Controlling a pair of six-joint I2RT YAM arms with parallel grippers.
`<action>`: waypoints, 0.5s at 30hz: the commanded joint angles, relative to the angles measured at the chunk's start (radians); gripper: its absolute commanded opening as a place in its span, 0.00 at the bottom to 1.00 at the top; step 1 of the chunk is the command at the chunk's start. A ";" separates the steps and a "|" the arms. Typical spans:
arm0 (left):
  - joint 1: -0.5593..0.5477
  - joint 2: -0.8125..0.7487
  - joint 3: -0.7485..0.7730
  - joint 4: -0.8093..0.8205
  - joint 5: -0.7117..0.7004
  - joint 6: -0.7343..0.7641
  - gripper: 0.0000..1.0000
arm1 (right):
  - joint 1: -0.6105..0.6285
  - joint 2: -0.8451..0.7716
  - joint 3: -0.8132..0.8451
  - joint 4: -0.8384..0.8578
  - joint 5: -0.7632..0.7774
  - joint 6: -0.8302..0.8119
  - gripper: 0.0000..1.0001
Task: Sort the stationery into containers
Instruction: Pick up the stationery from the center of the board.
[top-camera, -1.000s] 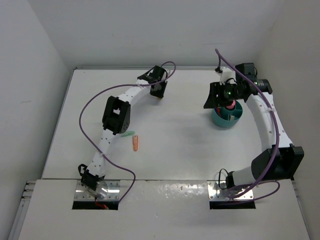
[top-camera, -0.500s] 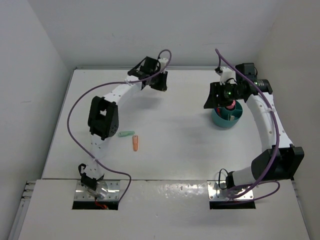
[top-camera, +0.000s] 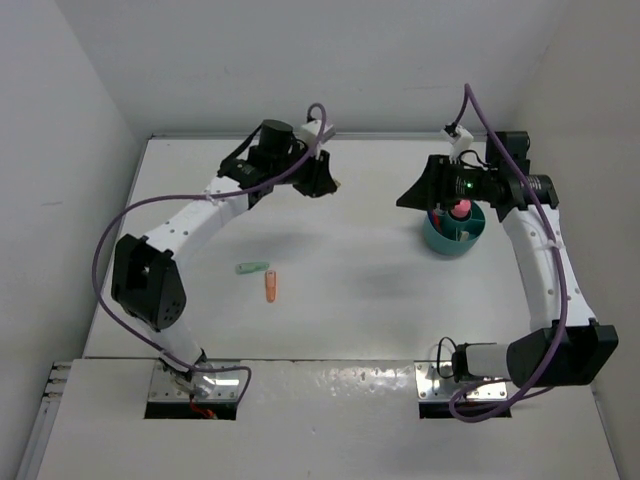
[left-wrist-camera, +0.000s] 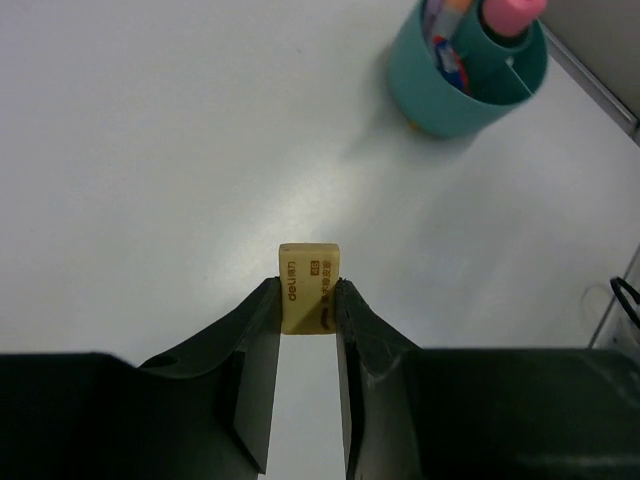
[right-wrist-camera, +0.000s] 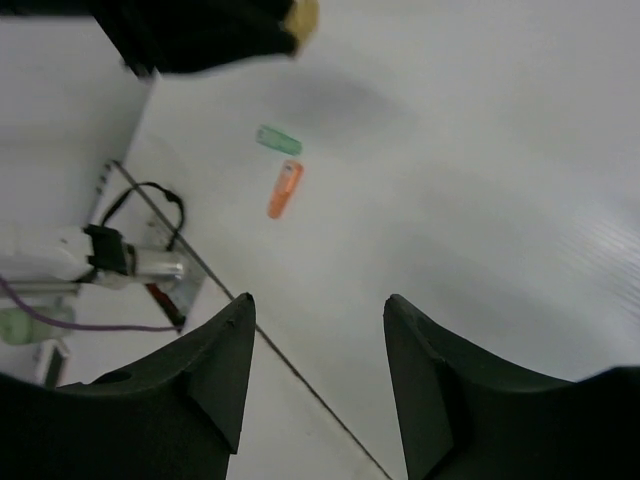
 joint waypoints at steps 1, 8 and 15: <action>-0.073 -0.096 -0.054 0.077 0.055 0.056 0.00 | -0.001 -0.015 -0.032 0.179 -0.140 0.183 0.54; -0.090 -0.144 -0.133 0.166 0.314 -0.033 0.00 | 0.052 0.006 -0.087 0.267 -0.180 0.305 0.54; -0.127 -0.156 -0.152 0.169 0.327 -0.026 0.00 | 0.064 0.034 -0.142 0.297 -0.173 0.410 0.49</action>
